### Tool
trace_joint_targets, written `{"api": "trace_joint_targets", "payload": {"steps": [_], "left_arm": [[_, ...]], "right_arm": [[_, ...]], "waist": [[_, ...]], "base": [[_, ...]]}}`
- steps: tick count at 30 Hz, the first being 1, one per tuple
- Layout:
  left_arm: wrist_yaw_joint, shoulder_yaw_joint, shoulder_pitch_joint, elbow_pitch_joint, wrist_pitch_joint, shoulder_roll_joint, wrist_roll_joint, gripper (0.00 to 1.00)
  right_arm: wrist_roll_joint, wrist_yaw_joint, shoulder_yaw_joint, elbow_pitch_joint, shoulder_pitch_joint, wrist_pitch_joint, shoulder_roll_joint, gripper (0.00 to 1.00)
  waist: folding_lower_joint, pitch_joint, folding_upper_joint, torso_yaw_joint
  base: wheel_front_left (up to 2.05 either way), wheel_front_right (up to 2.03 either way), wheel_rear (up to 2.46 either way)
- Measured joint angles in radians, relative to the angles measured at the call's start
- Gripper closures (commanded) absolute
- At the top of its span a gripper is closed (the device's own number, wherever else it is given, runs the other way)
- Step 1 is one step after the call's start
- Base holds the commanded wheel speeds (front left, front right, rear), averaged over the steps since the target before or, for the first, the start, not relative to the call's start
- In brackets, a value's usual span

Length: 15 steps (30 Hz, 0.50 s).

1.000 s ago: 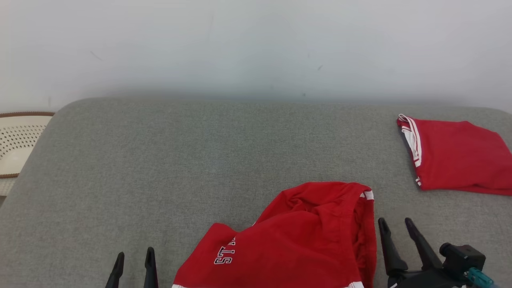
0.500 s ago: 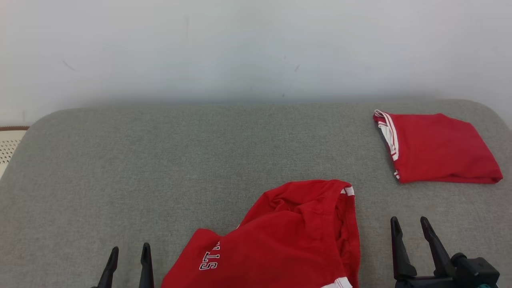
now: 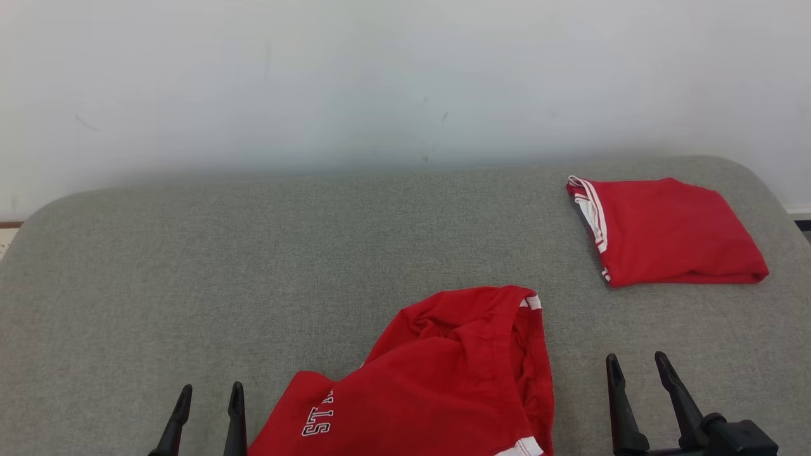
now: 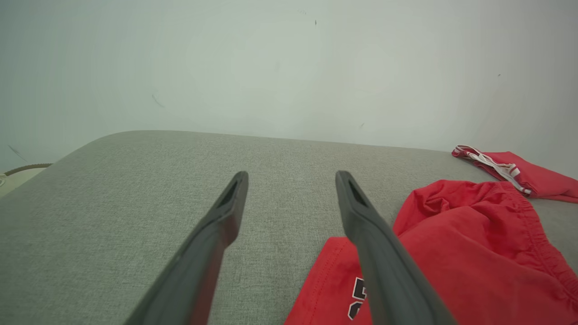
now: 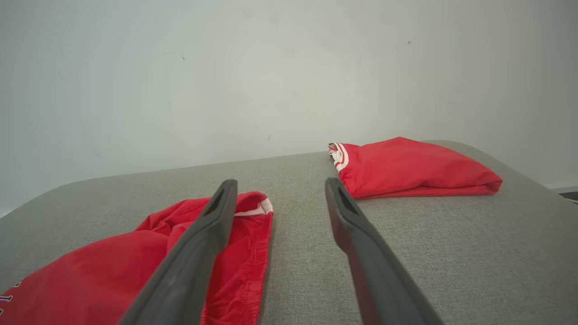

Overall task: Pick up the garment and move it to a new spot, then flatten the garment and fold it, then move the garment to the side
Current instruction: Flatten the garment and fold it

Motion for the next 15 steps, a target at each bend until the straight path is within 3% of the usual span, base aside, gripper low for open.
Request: {"api": "trace_joint_targets", "payload": {"steps": [15], "left_arm": [[0.006, -0.026, 0.001, 0.02, 0.012, 0.016, 0.037, 0.0]], "right_arm": [[-0.019, 0.0, -0.003, -0.004, 0.015, 0.02, 0.002, 0.0]], "waist": [[0.0, -0.01, -0.0001, -0.007]], "base": [[0.0, 0.0, 0.0]]}}
